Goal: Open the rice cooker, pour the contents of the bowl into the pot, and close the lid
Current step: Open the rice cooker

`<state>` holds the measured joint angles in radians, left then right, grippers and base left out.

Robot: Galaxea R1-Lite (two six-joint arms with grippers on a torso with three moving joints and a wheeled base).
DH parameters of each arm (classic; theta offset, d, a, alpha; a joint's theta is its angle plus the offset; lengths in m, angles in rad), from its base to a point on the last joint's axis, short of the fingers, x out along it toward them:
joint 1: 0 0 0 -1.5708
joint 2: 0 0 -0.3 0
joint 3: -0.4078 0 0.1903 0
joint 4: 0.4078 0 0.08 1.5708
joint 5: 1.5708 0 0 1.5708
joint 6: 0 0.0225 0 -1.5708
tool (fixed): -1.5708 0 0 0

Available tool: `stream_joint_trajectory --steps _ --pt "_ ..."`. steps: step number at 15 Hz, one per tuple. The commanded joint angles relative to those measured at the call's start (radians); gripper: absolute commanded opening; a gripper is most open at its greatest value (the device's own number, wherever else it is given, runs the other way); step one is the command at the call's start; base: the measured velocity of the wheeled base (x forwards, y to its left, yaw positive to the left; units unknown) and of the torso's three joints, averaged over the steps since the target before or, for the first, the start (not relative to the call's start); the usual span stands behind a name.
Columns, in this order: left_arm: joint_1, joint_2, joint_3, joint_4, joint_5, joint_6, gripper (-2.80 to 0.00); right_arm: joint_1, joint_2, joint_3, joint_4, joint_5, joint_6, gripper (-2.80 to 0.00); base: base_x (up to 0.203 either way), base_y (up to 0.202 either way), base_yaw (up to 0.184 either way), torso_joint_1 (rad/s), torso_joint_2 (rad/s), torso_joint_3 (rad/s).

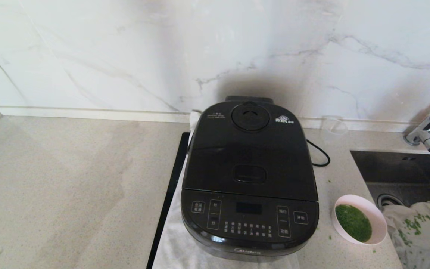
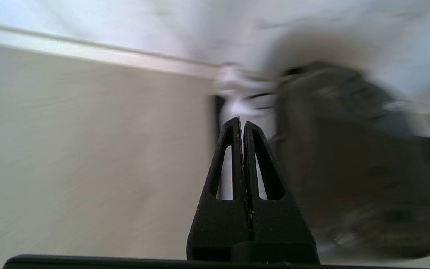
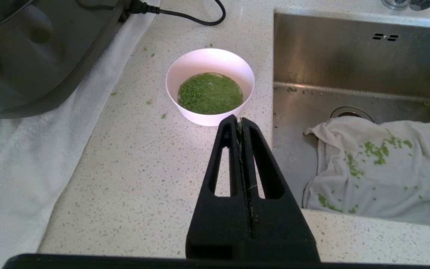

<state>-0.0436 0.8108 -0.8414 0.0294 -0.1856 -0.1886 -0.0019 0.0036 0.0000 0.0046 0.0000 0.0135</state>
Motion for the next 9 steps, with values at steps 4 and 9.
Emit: stream_joint_trajectory --steps 4,9 --pt "-0.305 0.506 -0.357 0.012 -0.133 -0.187 -2.80 0.000 -0.001 0.000 0.000 0.000 0.000 -2.80 0.000 0.000 0.000 0.000 0.00 0.000" --pt "-0.523 0.653 -0.393 0.019 -0.131 -0.276 -2.80 0.000 -0.001 0.000 0.000 0.000 0.000 -2.80 0.000 0.000 0.000 0.000 0.00 0.000"
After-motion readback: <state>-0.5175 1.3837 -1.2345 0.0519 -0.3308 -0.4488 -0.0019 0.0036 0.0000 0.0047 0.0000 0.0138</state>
